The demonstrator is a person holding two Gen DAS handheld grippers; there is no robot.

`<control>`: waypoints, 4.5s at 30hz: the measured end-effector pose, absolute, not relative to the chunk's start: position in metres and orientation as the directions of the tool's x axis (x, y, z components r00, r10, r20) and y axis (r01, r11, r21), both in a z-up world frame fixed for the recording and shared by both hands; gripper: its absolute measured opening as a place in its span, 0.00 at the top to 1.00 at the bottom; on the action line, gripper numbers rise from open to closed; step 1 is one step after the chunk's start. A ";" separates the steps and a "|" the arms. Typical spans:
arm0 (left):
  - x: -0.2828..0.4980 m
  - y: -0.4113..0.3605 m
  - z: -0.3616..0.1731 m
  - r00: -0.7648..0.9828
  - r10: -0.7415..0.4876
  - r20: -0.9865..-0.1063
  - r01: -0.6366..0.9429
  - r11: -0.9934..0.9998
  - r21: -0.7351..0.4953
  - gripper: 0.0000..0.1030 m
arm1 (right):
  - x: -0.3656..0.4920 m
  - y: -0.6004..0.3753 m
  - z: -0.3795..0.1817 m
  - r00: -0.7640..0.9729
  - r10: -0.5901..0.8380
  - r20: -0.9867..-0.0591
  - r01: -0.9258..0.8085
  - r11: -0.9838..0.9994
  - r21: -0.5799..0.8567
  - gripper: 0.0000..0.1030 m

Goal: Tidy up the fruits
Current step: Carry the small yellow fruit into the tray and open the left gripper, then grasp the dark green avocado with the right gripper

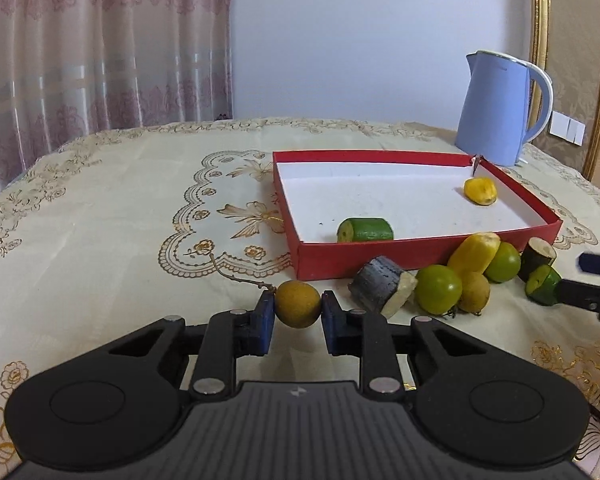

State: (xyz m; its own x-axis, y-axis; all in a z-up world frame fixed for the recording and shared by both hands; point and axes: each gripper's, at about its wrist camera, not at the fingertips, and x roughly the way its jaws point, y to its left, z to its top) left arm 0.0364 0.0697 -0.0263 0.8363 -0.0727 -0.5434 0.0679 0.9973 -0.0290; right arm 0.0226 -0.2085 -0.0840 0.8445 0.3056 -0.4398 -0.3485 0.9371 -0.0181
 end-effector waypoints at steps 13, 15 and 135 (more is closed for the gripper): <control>0.036 0.066 -0.030 0.832 -0.074 -0.550 0.070 0.997 -0.029 0.77 | 0.041 -0.204 -0.090 0.787 0.336 -0.517 -0.401 0.916 -0.016 0.67; 0.036 0.067 -0.030 0.831 -0.073 -0.551 0.068 0.997 -0.029 0.77 | 0.037 -0.205 -0.088 0.763 0.387 -0.518 -0.441 0.897 0.020 0.67; 0.045 0.024 0.004 0.849 0.157 -0.505 -0.143 0.988 0.065 0.17 | 0.045 -0.252 -0.082 0.835 0.273 -0.478 -0.333 0.942 -0.044 0.23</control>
